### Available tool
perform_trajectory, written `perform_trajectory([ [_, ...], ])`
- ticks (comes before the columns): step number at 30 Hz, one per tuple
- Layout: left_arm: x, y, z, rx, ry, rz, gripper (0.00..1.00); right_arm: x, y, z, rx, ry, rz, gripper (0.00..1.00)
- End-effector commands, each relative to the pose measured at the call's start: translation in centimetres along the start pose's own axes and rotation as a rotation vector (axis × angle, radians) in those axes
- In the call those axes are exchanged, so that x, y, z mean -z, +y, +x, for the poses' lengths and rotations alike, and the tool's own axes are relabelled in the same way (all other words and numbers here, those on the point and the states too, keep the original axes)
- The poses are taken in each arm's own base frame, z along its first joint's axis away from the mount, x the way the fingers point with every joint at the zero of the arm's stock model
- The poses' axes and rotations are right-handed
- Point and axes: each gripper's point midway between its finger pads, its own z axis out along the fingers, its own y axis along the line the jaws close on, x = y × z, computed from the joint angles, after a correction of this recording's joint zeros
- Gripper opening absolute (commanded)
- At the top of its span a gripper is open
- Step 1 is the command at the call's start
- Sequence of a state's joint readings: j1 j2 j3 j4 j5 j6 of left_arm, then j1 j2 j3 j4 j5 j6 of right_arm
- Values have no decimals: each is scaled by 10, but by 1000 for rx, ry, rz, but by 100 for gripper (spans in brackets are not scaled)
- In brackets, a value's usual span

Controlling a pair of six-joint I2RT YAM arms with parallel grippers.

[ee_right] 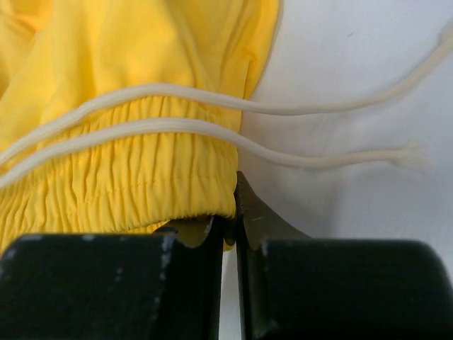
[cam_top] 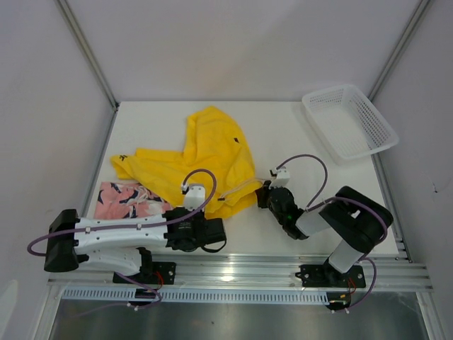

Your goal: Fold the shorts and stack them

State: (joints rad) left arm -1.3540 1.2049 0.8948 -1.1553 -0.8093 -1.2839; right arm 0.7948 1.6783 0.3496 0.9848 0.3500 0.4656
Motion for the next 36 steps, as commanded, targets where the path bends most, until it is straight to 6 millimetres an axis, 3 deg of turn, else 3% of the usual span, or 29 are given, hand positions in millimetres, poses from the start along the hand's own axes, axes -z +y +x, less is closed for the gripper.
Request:
perform_trajectory([
  [1,-5,15,1,-13,-15,-33,0,-4,-29,-31,38,-36,190,8],
  [2,-6,15,3,-16,-12,-32,0,-6,-29,-49,29,-60,215,7],
  [3,-9,13,8,-17,-7,-29,0,-4,-43,-44,47,-14,274,8],
  [6,-18,13,22,-48,15,-37,0,-5,-60,-68,-7,-33,311,8],
  [14,-29,1,48,-88,4,-29,0,-10,-110,-99,-128,-18,372,9],
  [22,-40,-26,74,-173,9,-48,0,-17,-130,-112,-227,-24,333,9],
  [25,-43,-38,80,-197,14,-57,0,-22,-128,-112,-254,-4,263,9],
  [26,-44,-43,82,-205,15,-49,0,-23,-129,-111,-259,3,259,0],
  [27,-46,-47,86,-220,20,-44,0,-25,-128,-111,-267,10,254,0],
  [36,-45,-99,102,-343,45,57,0,-40,-149,-135,-249,43,325,0],
])
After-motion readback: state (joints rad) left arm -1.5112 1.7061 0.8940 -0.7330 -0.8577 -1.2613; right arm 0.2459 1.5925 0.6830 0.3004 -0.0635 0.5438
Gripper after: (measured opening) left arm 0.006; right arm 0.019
